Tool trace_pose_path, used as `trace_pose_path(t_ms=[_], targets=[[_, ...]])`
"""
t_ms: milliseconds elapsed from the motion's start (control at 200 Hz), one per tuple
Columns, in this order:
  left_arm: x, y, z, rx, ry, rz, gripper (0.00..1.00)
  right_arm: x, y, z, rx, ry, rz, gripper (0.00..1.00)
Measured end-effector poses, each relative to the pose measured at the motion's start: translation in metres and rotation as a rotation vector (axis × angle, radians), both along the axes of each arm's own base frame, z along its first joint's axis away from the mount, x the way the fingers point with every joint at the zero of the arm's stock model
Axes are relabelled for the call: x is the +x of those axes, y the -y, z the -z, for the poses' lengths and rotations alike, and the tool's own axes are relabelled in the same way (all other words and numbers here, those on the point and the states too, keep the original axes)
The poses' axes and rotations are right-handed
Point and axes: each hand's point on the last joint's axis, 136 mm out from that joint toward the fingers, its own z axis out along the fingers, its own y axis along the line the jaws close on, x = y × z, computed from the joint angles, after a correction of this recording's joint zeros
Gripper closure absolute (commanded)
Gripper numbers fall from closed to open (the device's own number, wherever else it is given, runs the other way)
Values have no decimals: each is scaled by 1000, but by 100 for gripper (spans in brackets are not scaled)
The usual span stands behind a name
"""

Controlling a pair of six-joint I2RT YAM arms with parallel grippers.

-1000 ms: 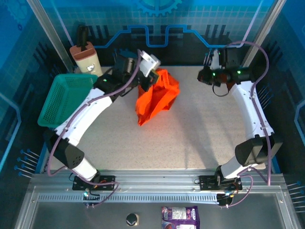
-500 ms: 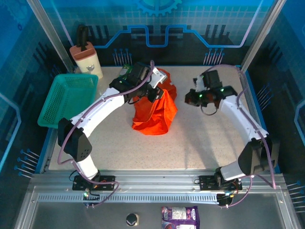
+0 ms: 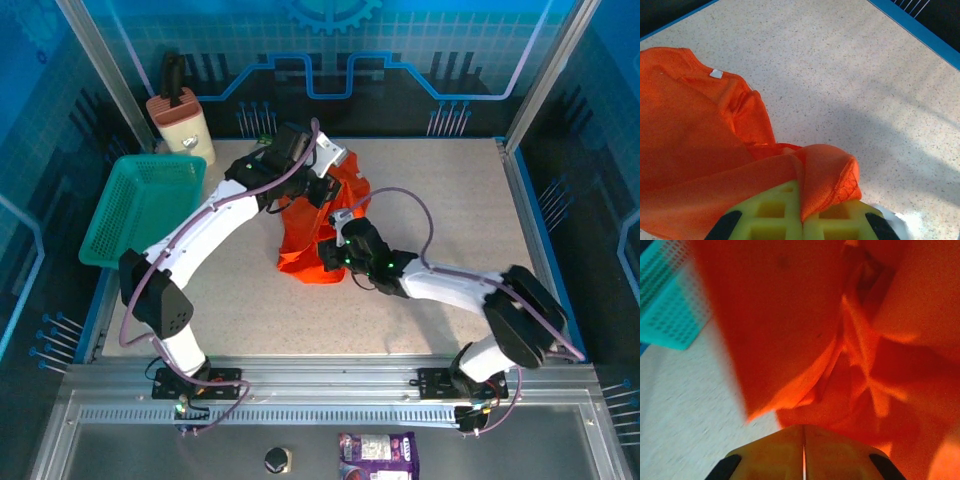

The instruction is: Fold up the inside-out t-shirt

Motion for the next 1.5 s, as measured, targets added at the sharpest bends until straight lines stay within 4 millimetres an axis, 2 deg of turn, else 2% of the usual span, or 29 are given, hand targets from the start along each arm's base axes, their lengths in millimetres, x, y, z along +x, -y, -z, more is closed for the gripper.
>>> trace_pose_path(t_ms=[75, 140, 225, 295, 430, 510, 625, 630, 720, 790, 851, 976, 1096, 1191, 1291, 1396, 1501], targets=[[-2, -1, -1, -2, -8, -4, 100, 22, -3, 17, -30, 34, 56, 93], [-7, -2, -6, -9, -8, 2, 100, 43, -6, 23, -39, 71, 108, 93], [-16, -4, -20, -33, 7, 15, 100, 68, -5, 23, -35, 118, 172, 93], [-26, -7, -35, -59, 25, 31, 100, 89, 4, 19, -26, 151, 231, 94], [-44, -11, -60, -105, 55, 61, 100, 127, 55, 6, -27, 188, 382, 94], [-52, -11, -69, -127, 62, 81, 100, 142, 102, -2, -33, 181, 489, 96], [-61, -8, -73, -161, 48, 114, 100, 141, 175, -25, -18, 169, 632, 96], [-62, -7, -74, -165, 45, 116, 100, 139, 182, -27, -17, 168, 645, 96], [-69, -3, -76, -199, 22, 146, 100, 120, 230, -36, -13, 149, 734, 96], [-73, 1, -77, -223, 2, 164, 100, 100, 256, -35, -18, 116, 783, 95], [-74, 3, -76, -237, -12, 172, 100, 82, 268, -28, -27, 76, 796, 94], [-68, 9, -63, -255, -60, 152, 100, 53, 260, -16, -23, -21, 730, 86], [-57, 18, -36, -268, -138, 125, 100, 34, 243, -5, 2, -132, 639, 80], [-50, 23, -16, -265, -195, 99, 100, 16, 222, 12, -7, -233, 548, 76], [-46, 25, -12, -276, -207, 89, 100, -1, 194, 28, -38, -326, 441, 70], [-44, 27, -16, -292, -199, 83, 100, -3, 169, 38, -83, -396, 359, 65], [-42, 26, -16, -293, -196, 72, 100, 9, 153, 48, -139, -446, 333, 62]])
